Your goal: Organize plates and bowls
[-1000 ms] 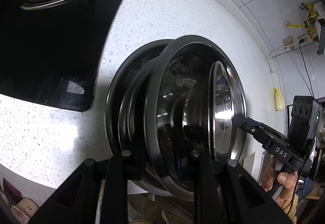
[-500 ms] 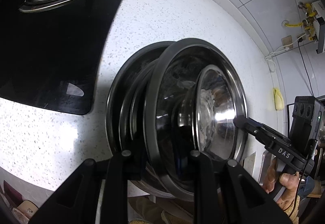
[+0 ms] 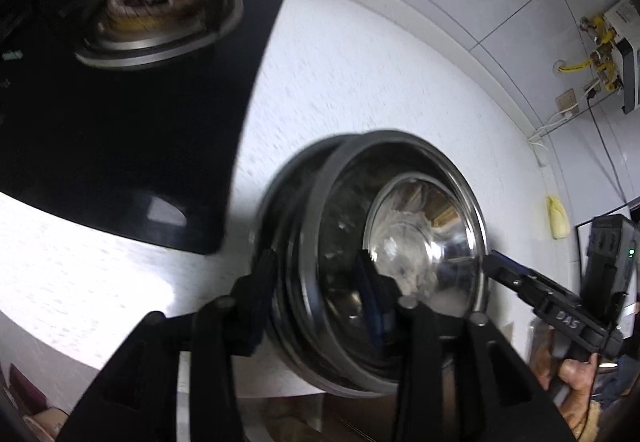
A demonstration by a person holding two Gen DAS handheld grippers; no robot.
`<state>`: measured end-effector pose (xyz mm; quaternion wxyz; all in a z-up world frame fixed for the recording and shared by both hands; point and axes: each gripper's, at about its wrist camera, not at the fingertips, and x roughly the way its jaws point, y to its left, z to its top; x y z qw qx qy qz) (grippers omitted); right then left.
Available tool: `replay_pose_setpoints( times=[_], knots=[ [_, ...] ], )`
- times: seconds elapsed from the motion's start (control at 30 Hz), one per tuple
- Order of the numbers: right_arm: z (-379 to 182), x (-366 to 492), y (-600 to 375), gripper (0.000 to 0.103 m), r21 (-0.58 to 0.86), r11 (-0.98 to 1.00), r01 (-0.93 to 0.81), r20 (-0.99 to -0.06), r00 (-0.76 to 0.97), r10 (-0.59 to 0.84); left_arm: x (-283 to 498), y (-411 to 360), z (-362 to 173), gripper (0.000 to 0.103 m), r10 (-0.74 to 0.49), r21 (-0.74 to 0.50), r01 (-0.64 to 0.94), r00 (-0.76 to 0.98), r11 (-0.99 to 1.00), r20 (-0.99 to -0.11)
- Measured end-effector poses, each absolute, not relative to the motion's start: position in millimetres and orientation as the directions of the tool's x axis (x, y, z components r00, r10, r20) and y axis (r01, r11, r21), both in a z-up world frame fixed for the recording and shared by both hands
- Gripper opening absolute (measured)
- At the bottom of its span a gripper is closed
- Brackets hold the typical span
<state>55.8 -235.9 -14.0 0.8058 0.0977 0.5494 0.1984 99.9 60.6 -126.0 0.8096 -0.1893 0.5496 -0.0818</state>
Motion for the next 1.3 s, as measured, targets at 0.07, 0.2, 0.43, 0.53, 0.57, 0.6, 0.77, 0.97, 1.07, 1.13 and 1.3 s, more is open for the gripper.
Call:
replay_pose_setpoints(
  times=[0.07, 0.2, 0.43, 0.53, 0.57, 0.6, 0.77, 0.97, 1.07, 1.13, 1.3],
  knots=[
    [-6, 49, -237, 0.04, 0.344, 0.915, -0.212, -0.842, 0.362, 0.4, 93, 64, -117, 0.04, -0.313, -0.377, -0.073, 0.422, 0.923, -0.851],
    [10, 33, -246, 0.046, 0.331, 0.922, -0.202, -0.817, 0.427, 0.387, 74, 59, -94, 0.04, -0.224, -0.284, -0.043, 0.504, 0.958, -0.834],
    [29, 6, -270, 0.057, 0.279, 0.945, -0.168, -0.798, 0.508, 0.326, 31, 36, -66, 0.043, -0.157, -0.198, -0.004, 0.593, 0.98, -0.79],
    [34, -7, -280, 0.06, 0.255, 0.954, -0.16, -0.796, 0.526, 0.3, 14, 28, -56, 0.044, -0.117, -0.143, 0.01, 0.628, 0.99, -0.769],
    [35, -11, -283, 0.06, 0.246, 0.957, -0.156, -0.796, 0.53, 0.291, 6, 23, -53, 0.044, -0.11, -0.132, 0.014, 0.637, 0.991, -0.763],
    [36, -17, -287, 0.06, 0.231, 0.961, -0.152, -0.795, 0.54, 0.276, 0, 20, -51, 0.044, -0.102, -0.121, 0.014, 0.643, 0.993, -0.759],
    [41, -38, -301, 0.062, 0.209, 0.968, -0.135, -0.79, 0.561, 0.249, -27, 11, -40, 0.044, -0.063, -0.088, -0.002, 0.676, 0.996, -0.734],
    [44, -57, -317, 0.063, 0.213, 0.971, -0.108, -0.789, 0.567, 0.236, -44, 5, -28, 0.044, -0.026, -0.06, -0.024, 0.698, 0.998, -0.716],
    [44, -65, -321, 0.063, 0.215, 0.971, -0.102, -0.791, 0.565, 0.234, -50, 3, -24, 0.044, -0.013, -0.056, -0.038, 0.704, 0.998, -0.71],
    [44, -71, -324, 0.064, 0.213, 0.972, -0.096, -0.793, 0.565, 0.229, -53, 2, -21, 0.044, -0.002, -0.054, -0.051, 0.71, 0.997, -0.704],
    [43, -84, -330, 0.064, 0.206, 0.975, -0.08, -0.794, 0.569, 0.214, -63, -2, -15, 0.044, 0.07, 0.002, -0.093, 0.723, 0.996, -0.687]
  ],
)
